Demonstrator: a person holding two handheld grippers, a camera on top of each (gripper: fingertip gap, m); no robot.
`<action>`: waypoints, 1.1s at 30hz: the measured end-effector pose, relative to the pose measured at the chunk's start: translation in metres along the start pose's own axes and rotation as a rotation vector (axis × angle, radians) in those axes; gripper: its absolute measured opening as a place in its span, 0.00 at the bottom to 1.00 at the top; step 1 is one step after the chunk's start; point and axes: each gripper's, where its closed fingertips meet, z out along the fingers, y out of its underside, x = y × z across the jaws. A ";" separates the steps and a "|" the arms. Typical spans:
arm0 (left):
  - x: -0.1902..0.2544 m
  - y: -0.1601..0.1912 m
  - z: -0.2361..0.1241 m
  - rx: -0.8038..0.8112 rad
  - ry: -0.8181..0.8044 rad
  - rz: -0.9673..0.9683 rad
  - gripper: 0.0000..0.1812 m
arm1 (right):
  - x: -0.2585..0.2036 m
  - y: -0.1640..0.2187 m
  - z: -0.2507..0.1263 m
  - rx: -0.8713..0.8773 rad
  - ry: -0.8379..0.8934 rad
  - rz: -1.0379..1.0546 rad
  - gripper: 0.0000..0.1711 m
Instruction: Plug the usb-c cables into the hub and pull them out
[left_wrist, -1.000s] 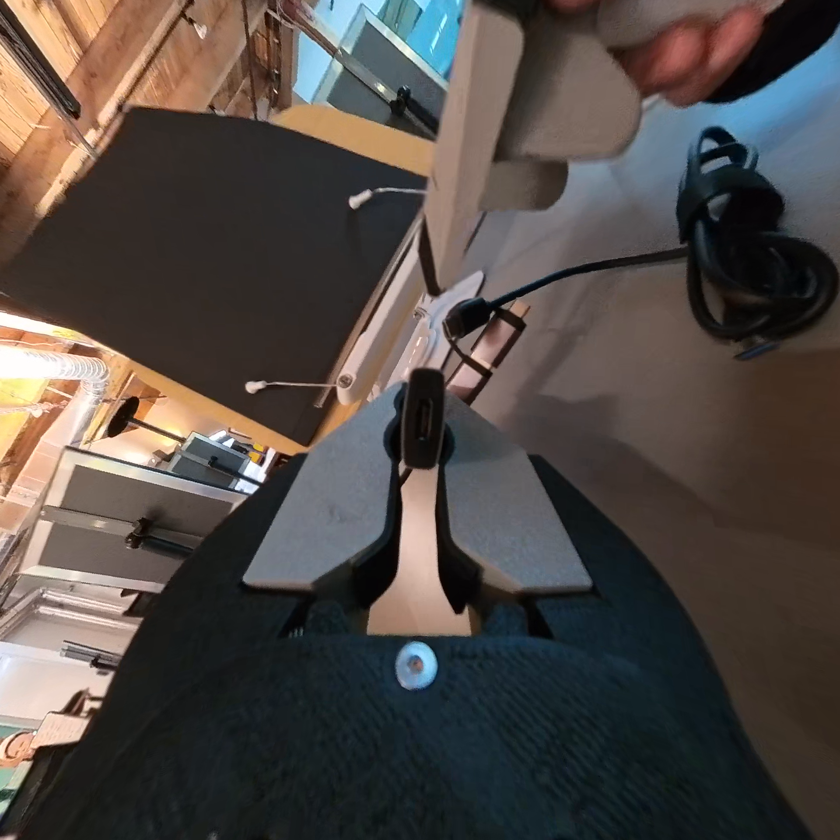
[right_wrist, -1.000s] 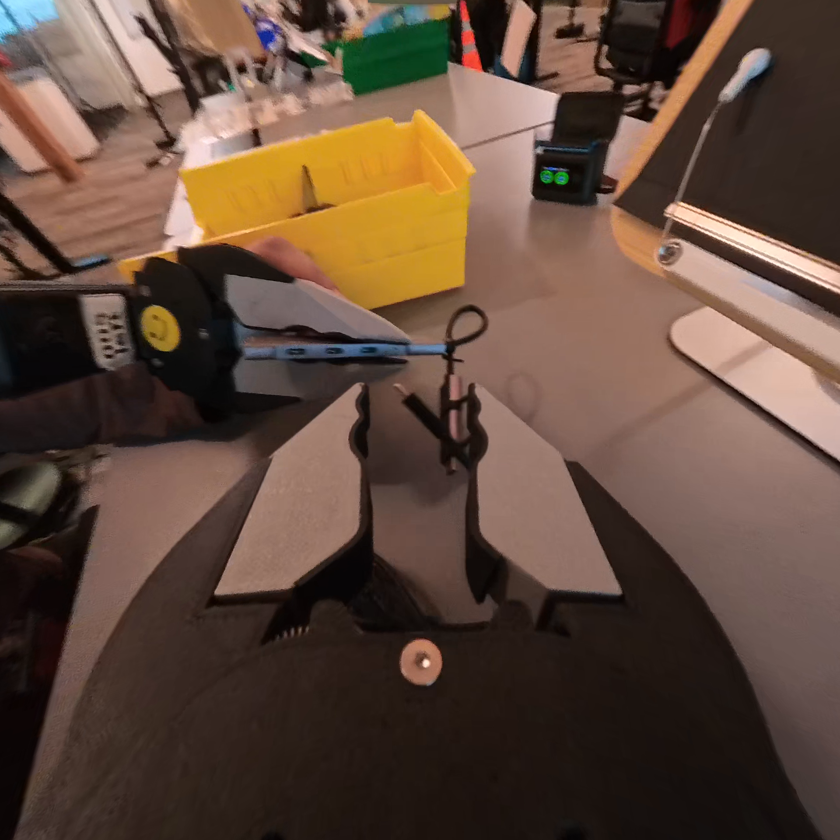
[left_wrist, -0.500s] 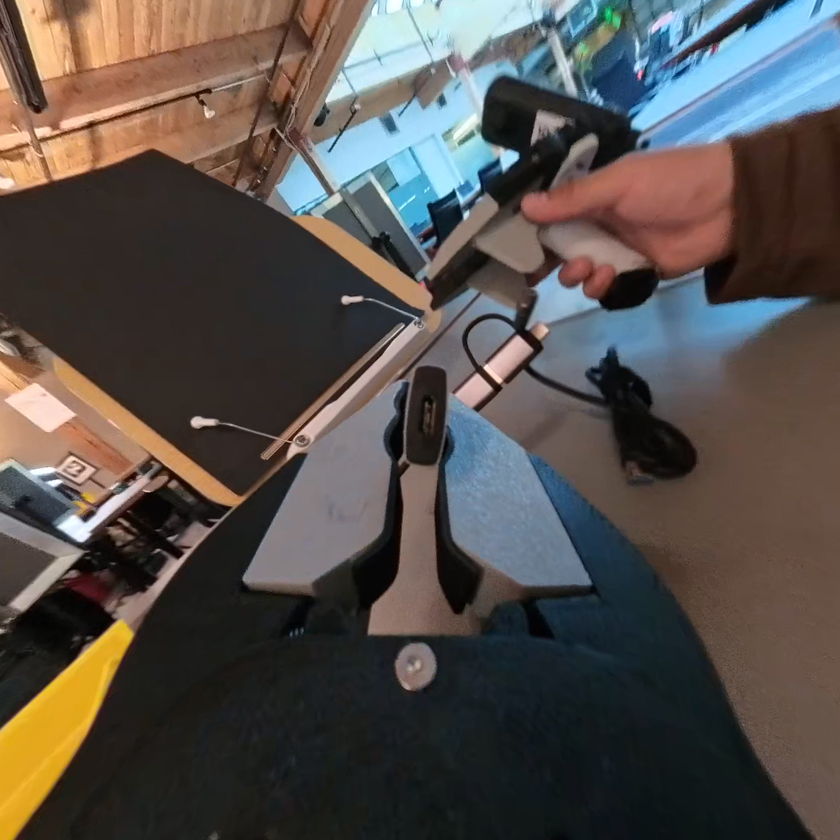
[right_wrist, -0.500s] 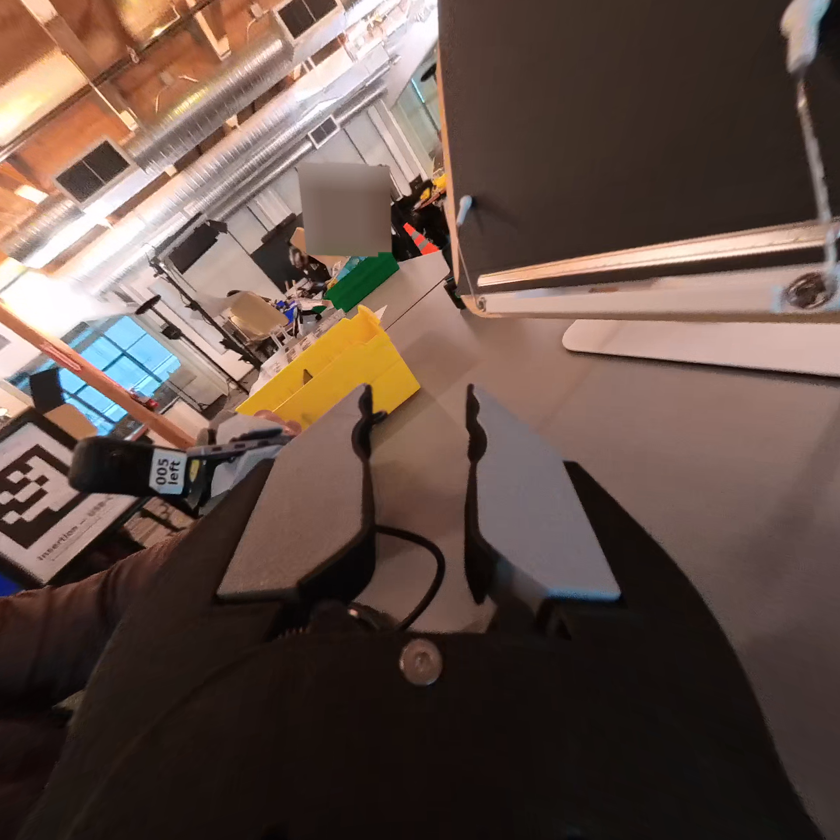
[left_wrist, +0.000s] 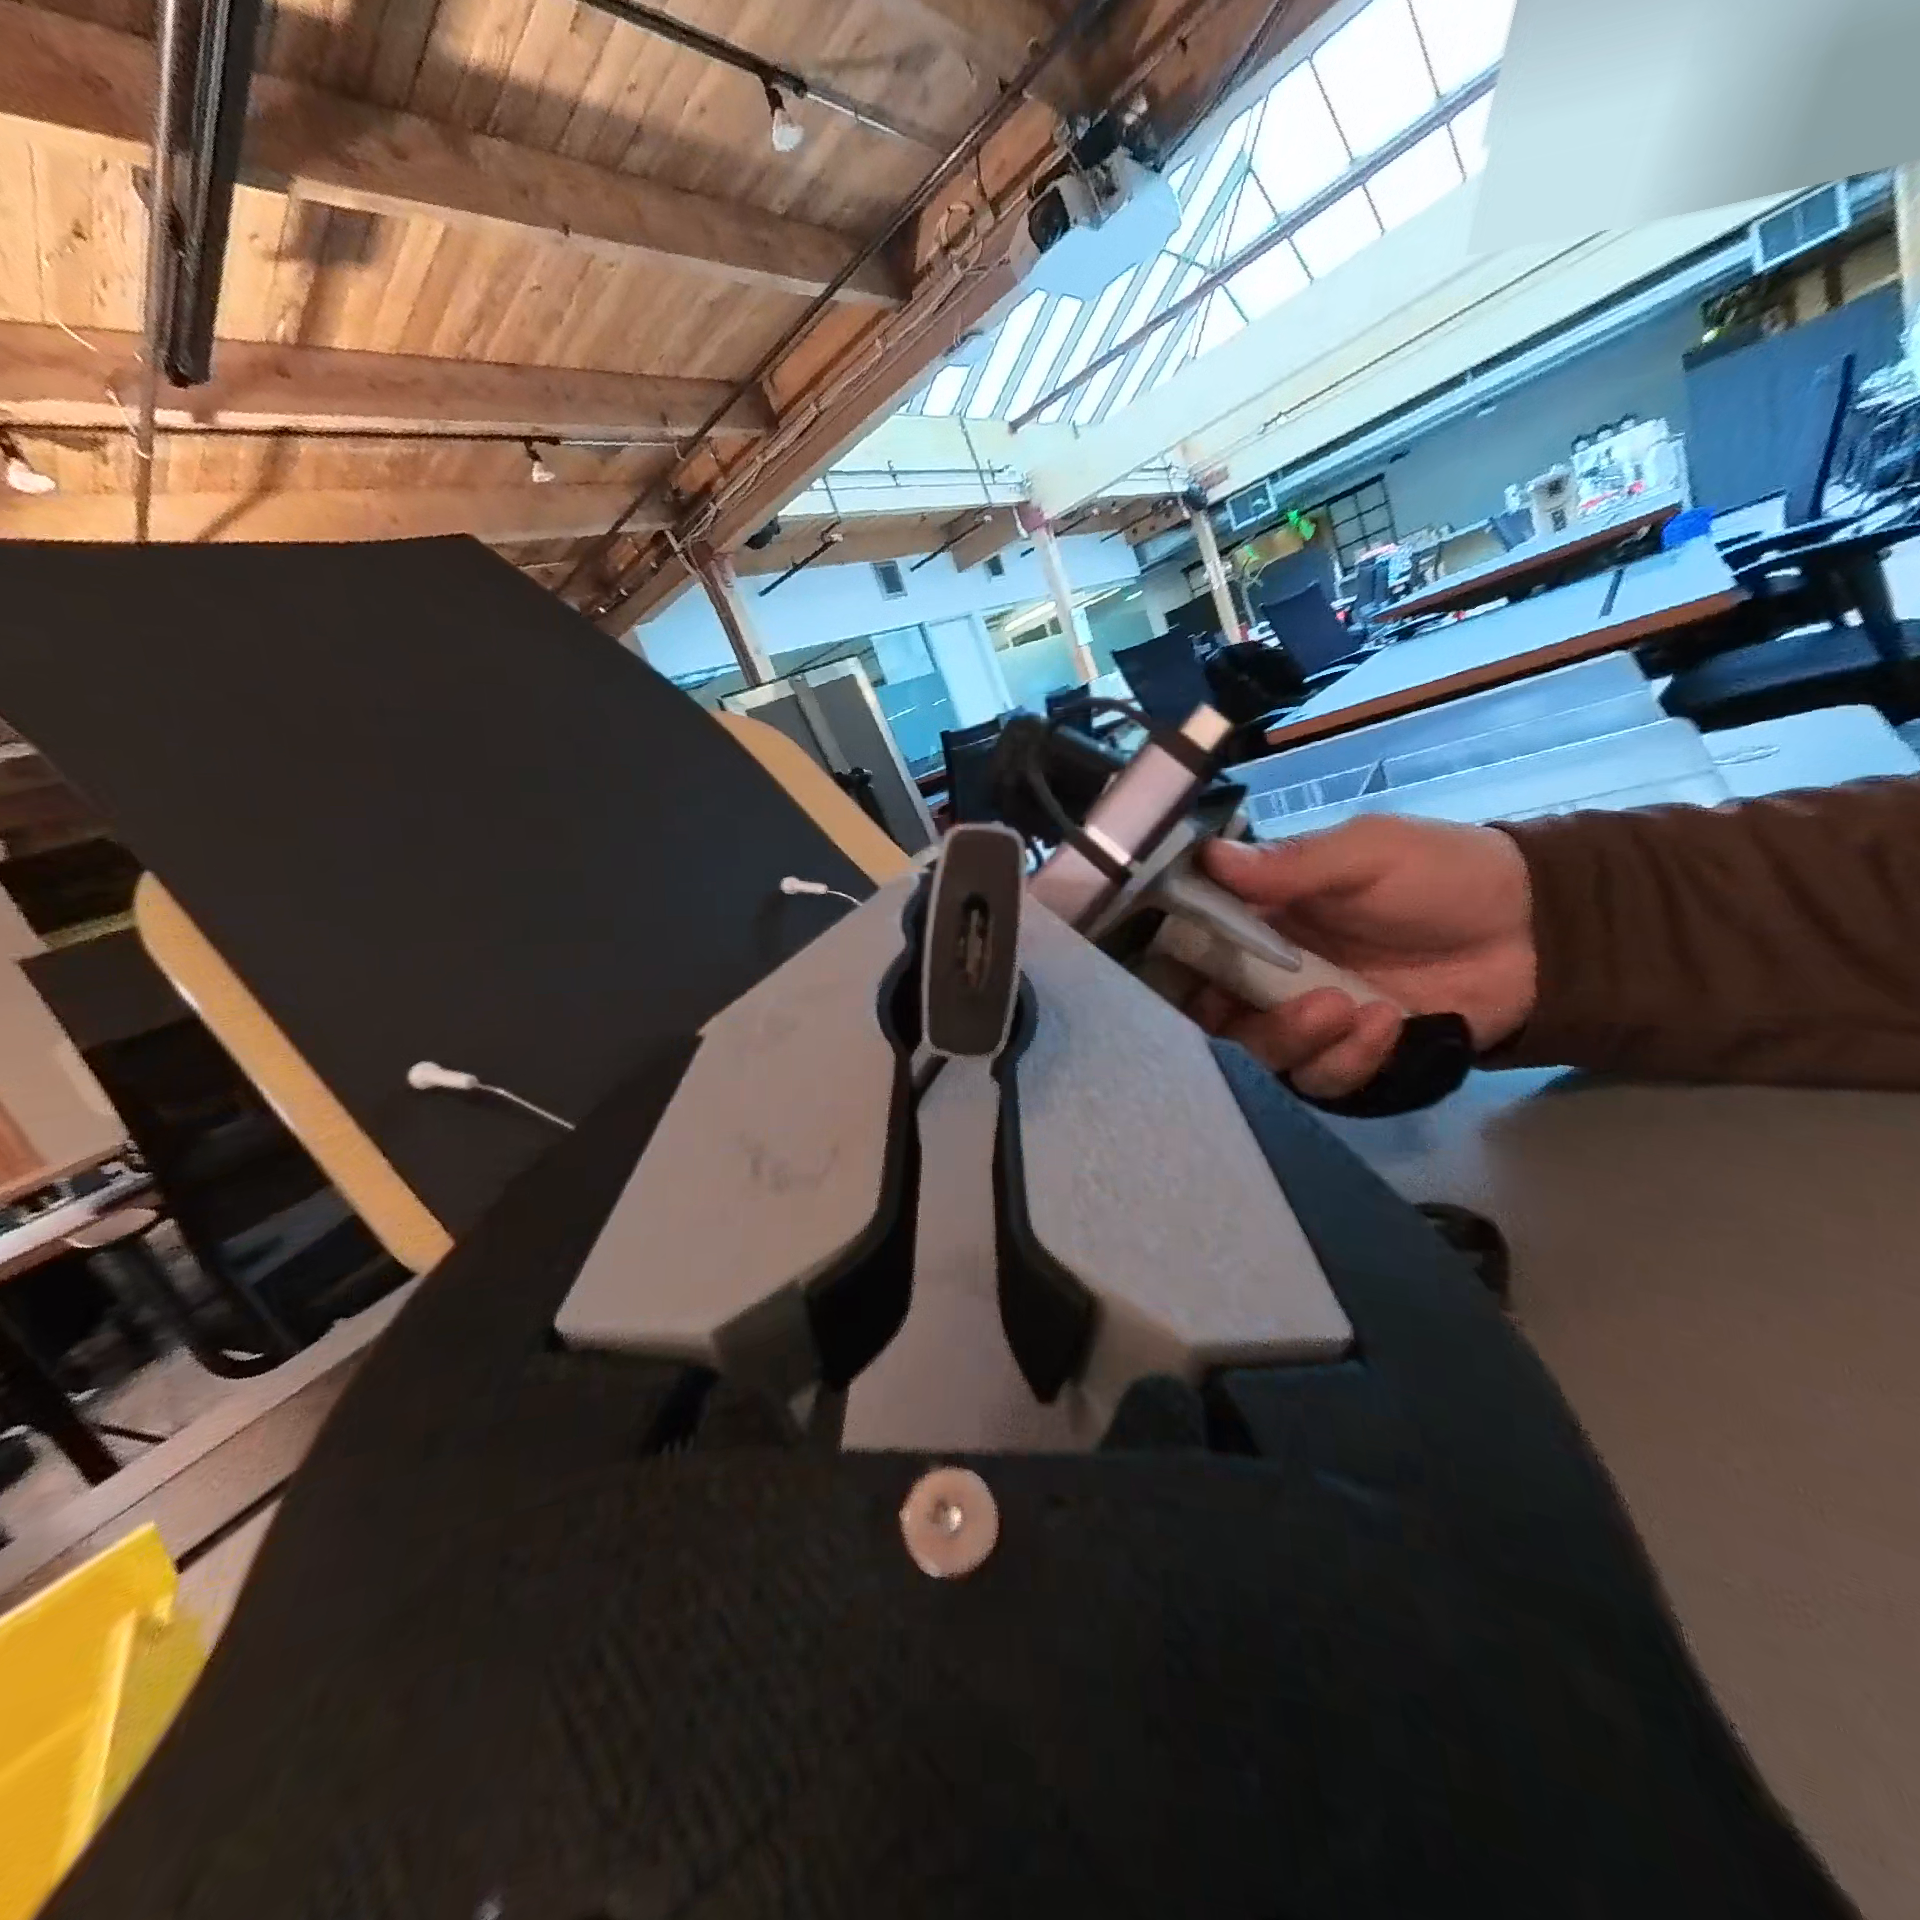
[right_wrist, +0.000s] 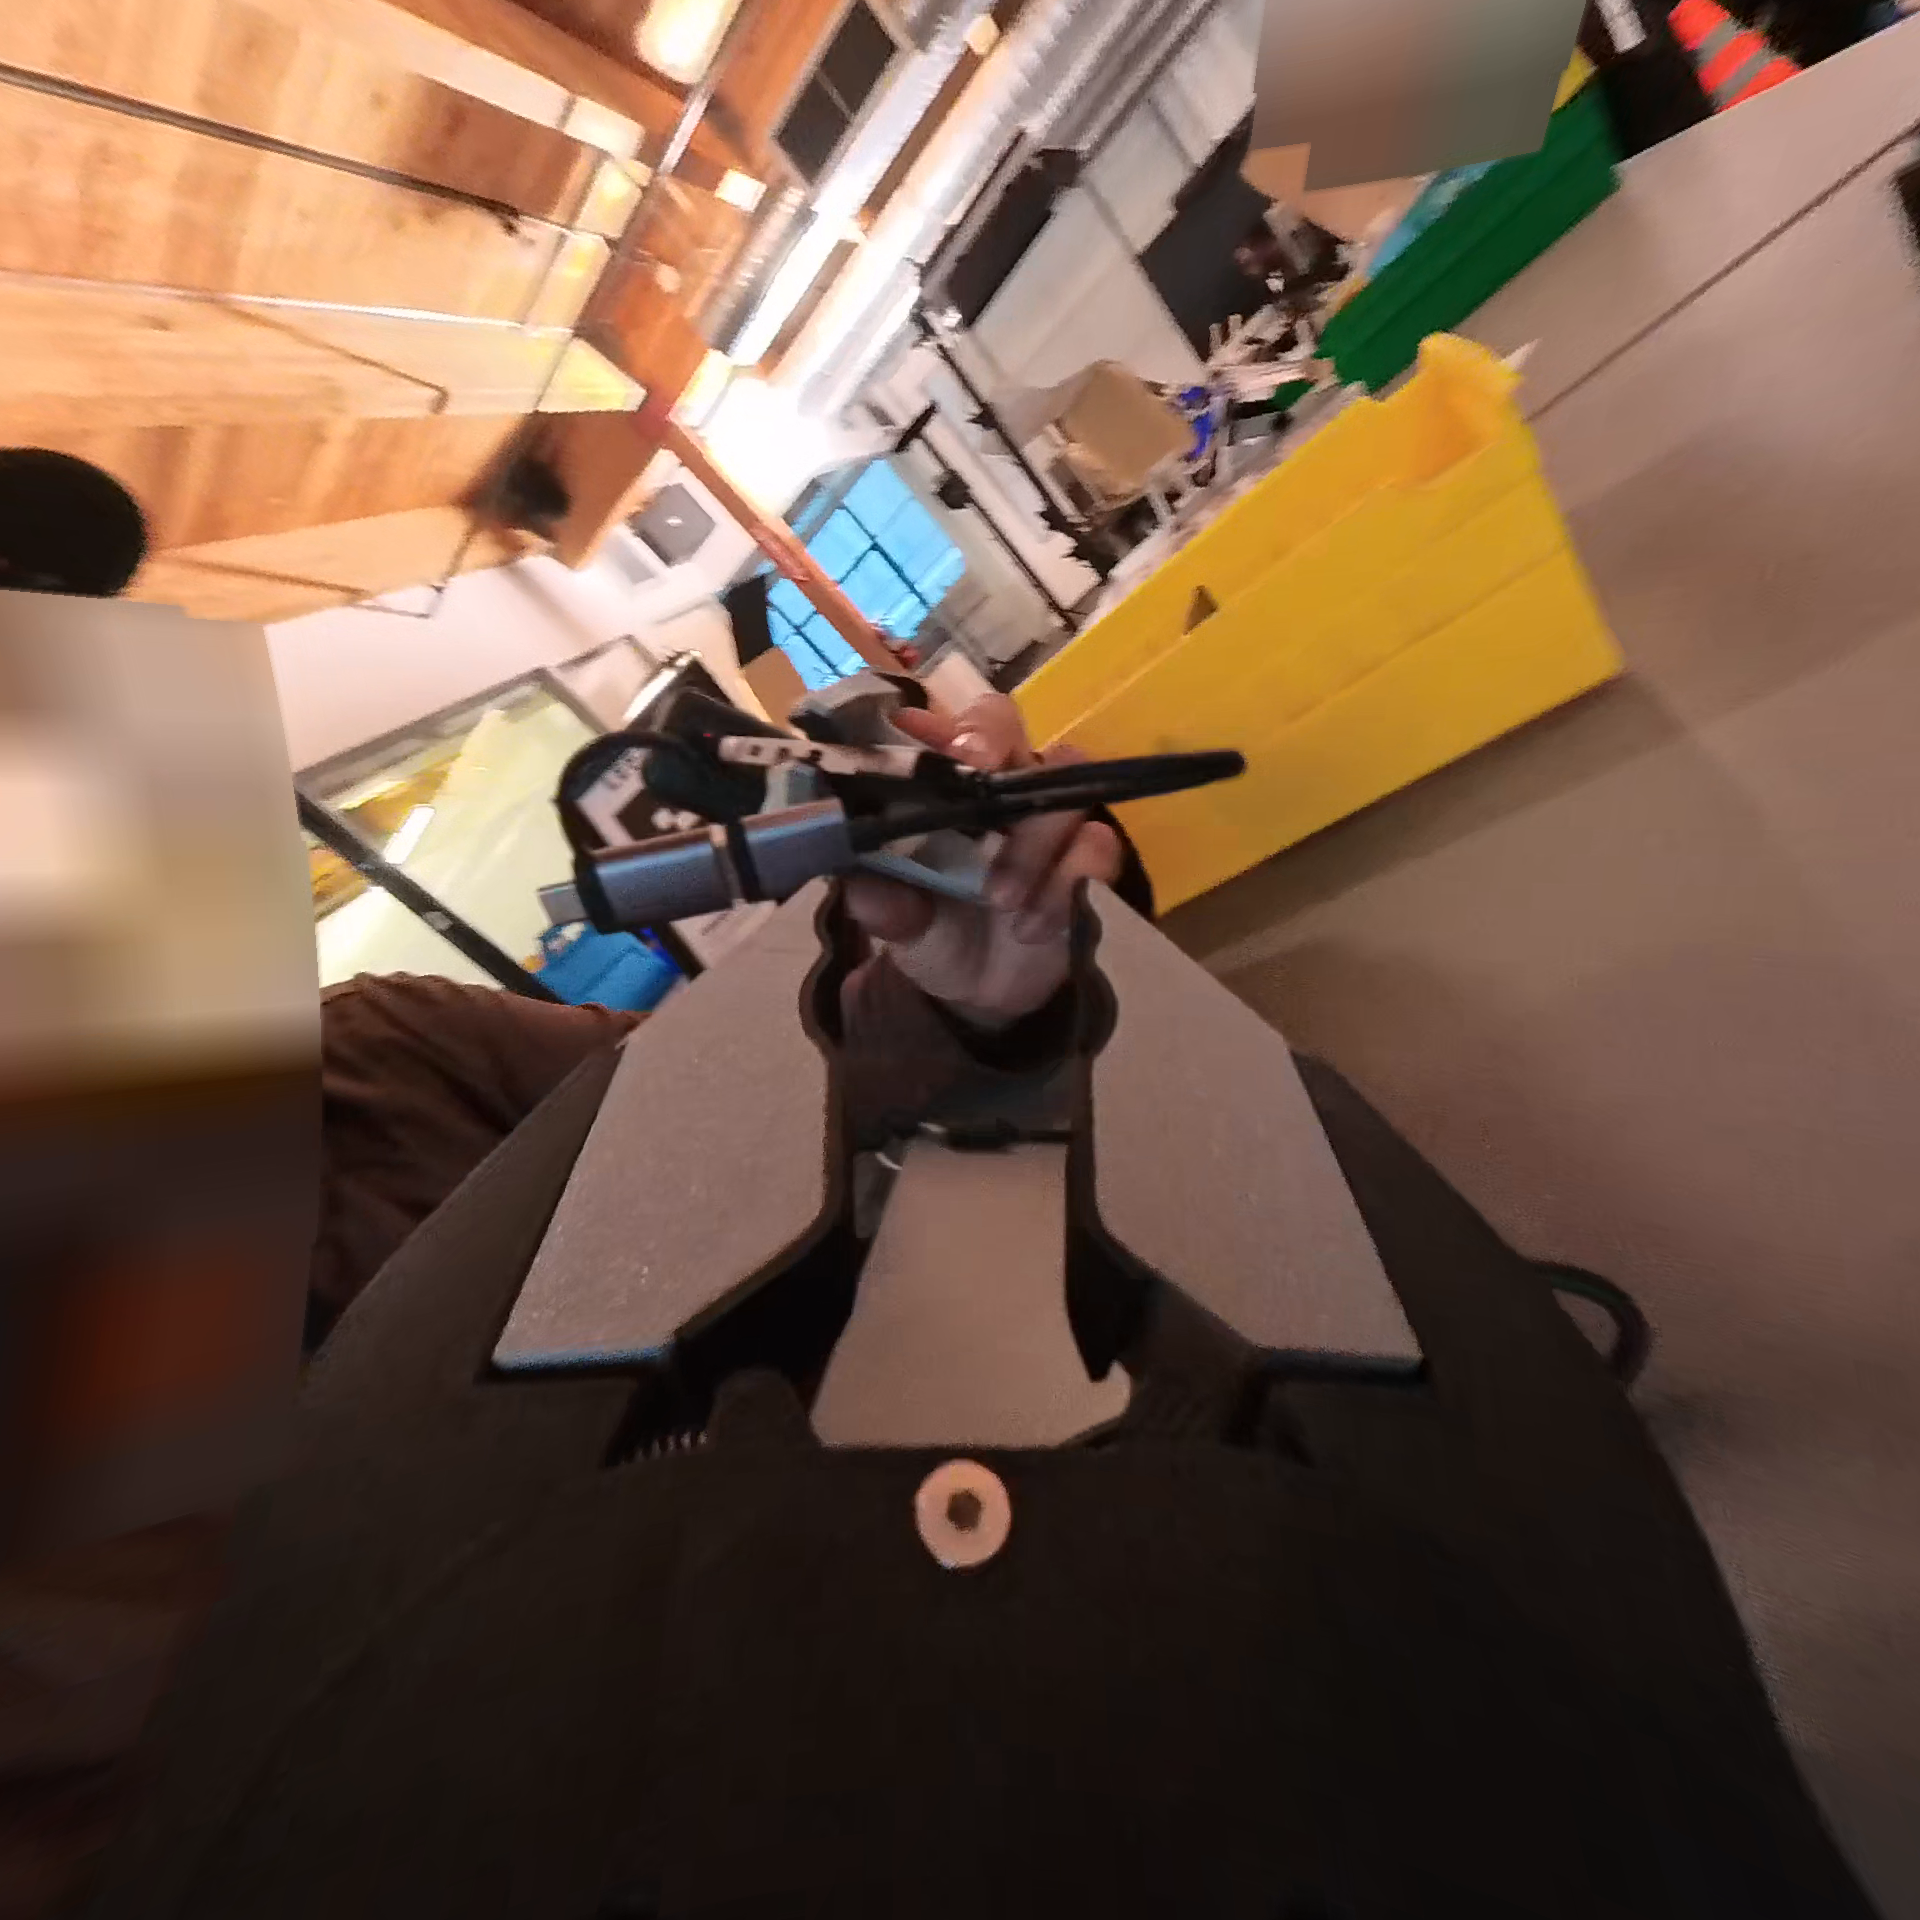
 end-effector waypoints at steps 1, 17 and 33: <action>0.001 0.001 0.000 -0.002 0.010 -0.004 0.04 | -0.004 0.000 0.002 0.004 -0.030 0.011 0.22; 0.026 0.014 0.007 -0.058 0.107 0.069 0.04 | 0.026 -0.003 -0.026 -0.120 0.379 -0.359 0.34; 0.038 0.017 0.003 -0.079 0.221 -0.050 0.03 | 0.003 0.020 0.004 -0.311 0.523 -1.110 0.07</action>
